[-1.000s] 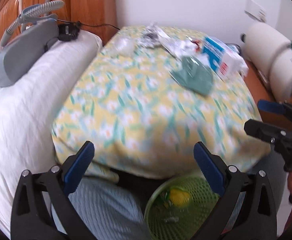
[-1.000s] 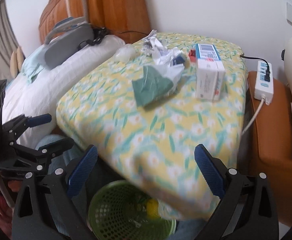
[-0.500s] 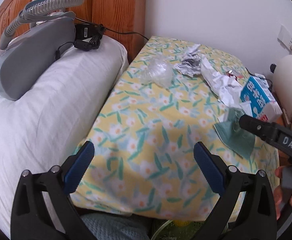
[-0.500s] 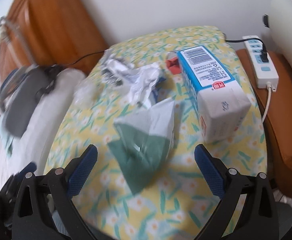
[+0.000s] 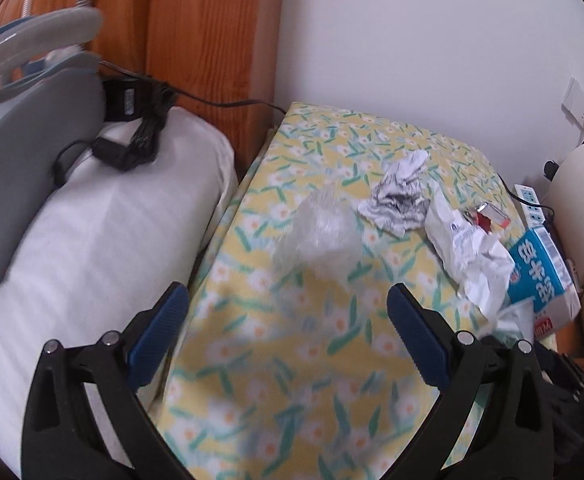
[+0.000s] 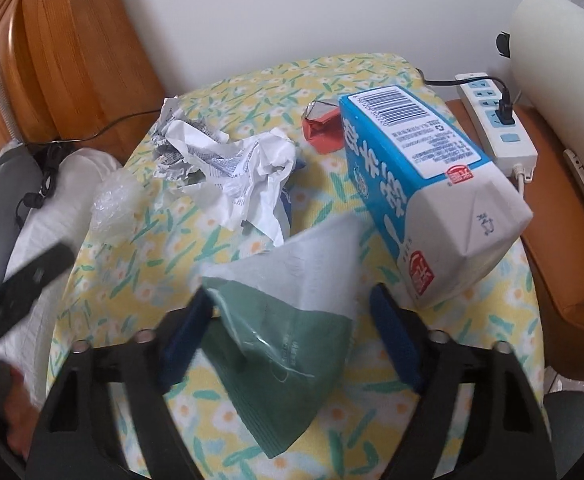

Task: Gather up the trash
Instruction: 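Grasp the green-and-white plastic bag with the right tool, then grasp the clear crumpled plastic with the left tool while the right holds the bag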

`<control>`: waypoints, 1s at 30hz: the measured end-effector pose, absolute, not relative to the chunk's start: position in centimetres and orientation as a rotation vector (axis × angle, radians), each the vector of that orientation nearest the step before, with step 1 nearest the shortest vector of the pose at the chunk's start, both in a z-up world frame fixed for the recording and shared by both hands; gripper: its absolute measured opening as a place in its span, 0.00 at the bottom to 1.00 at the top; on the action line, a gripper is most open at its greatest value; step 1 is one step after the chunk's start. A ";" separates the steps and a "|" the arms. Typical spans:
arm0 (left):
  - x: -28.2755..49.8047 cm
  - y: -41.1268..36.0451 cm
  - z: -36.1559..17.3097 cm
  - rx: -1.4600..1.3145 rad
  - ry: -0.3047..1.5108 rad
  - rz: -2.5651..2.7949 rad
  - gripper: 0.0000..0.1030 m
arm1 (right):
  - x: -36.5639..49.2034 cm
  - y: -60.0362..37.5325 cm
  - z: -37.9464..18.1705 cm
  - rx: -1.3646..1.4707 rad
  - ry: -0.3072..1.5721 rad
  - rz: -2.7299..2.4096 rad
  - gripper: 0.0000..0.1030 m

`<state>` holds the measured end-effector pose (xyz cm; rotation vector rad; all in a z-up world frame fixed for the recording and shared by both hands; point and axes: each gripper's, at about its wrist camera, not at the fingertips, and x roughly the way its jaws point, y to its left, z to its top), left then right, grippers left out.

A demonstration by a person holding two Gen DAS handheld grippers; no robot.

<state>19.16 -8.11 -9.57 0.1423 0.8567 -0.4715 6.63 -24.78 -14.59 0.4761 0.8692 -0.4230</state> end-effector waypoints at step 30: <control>12.1 -8.5 -8.5 0.243 0.836 -0.457 0.39 | -0.4 -23.6 -10.9 0.376 0.852 -0.223 0.67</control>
